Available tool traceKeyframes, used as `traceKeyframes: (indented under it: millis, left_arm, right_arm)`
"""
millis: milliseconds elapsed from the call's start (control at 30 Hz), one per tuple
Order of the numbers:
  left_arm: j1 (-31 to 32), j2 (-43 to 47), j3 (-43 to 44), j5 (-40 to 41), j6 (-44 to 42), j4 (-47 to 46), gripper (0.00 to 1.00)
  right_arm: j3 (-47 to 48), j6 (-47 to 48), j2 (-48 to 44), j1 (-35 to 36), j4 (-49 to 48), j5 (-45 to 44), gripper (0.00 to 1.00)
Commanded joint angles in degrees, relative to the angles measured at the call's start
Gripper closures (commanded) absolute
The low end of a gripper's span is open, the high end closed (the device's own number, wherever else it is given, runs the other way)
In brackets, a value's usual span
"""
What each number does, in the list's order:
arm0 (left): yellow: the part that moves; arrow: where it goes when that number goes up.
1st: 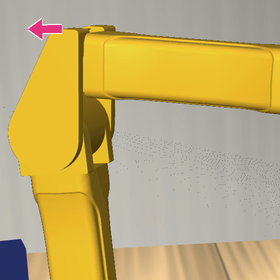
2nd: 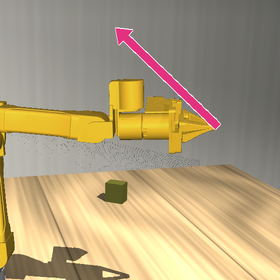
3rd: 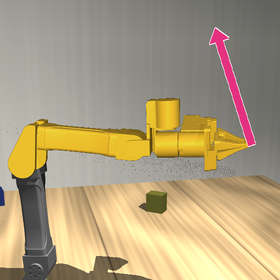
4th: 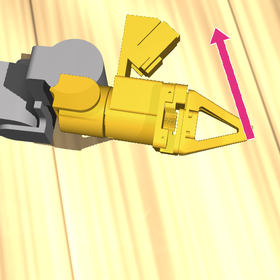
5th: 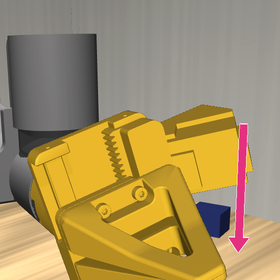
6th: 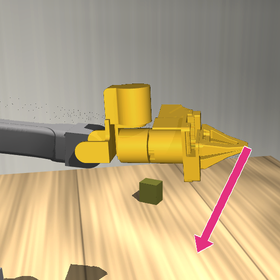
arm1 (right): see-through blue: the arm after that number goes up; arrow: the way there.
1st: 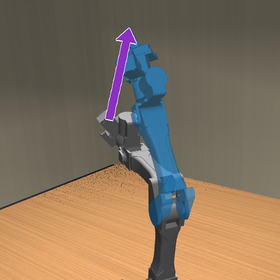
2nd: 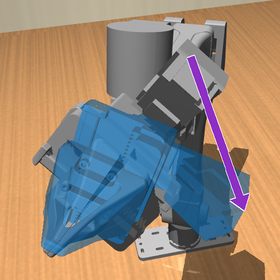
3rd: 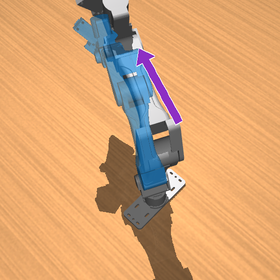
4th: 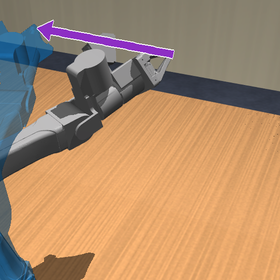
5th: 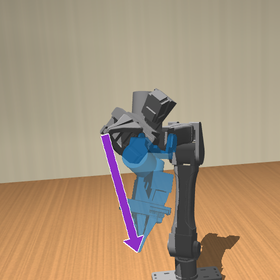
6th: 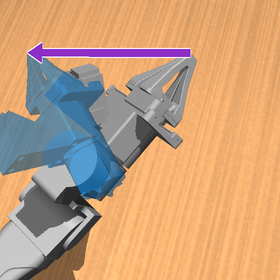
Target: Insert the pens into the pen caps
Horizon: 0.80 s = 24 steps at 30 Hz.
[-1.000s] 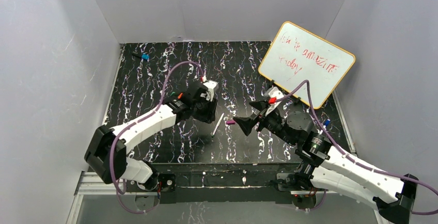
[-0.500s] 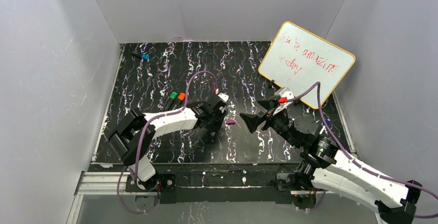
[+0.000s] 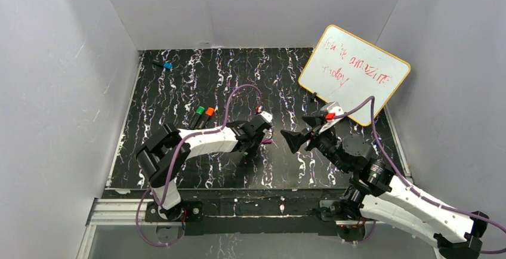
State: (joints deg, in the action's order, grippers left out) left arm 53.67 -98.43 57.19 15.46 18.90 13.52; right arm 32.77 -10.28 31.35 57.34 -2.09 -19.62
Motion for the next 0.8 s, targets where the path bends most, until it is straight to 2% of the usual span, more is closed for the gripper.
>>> traceKeyframes:
  millis: [0, 167, 300, 433, 600, 733, 767]
  left_arm:
    - [0.30, -1.49, -0.33, 5.58, -0.74, 3.96, 1.00]
    - [-0.70, 3.17, -0.90, 10.44, -3.64, 3.99, 1.00]
    - [-4.55, 9.22, -0.67, 8.32, -5.74, 2.93, 1.00]
    - [-8.76, 17.92, -1.55, -0.76, -7.63, -2.21, 1.00]
    - [-9.57, 25.74, -2.50, -15.86, -9.66, -6.41, 1.00]
    - [-9.72, 30.18, -5.74, -28.62, -8.54, -10.89, 1.00]
    - [-9.93, 33.68, -8.36, -35.46, -6.95, -13.24, 1.00]
  right_arm:
    - [0.71, 0.77, -0.96, -0.25, -0.09, -1.74, 0.01]
    - [0.61, 0.70, -0.59, -0.24, -0.04, -1.27, 0.01]
    - [-0.73, 0.44, 0.36, -0.23, -2.58, 0.30, 0.01]
    - [-4.41, -1.04, 1.16, -0.21, -10.11, 4.24, 0.01]
    - [-10.65, -5.65, 4.56, -0.48, -26.44, 11.47, 0.01]
    - [-11.66, -7.74, 10.54, -1.48, -38.99, 18.83, 0.01]
    - [-10.93, -9.93, 15.23, -4.42, -45.90, 28.36, 0.01]
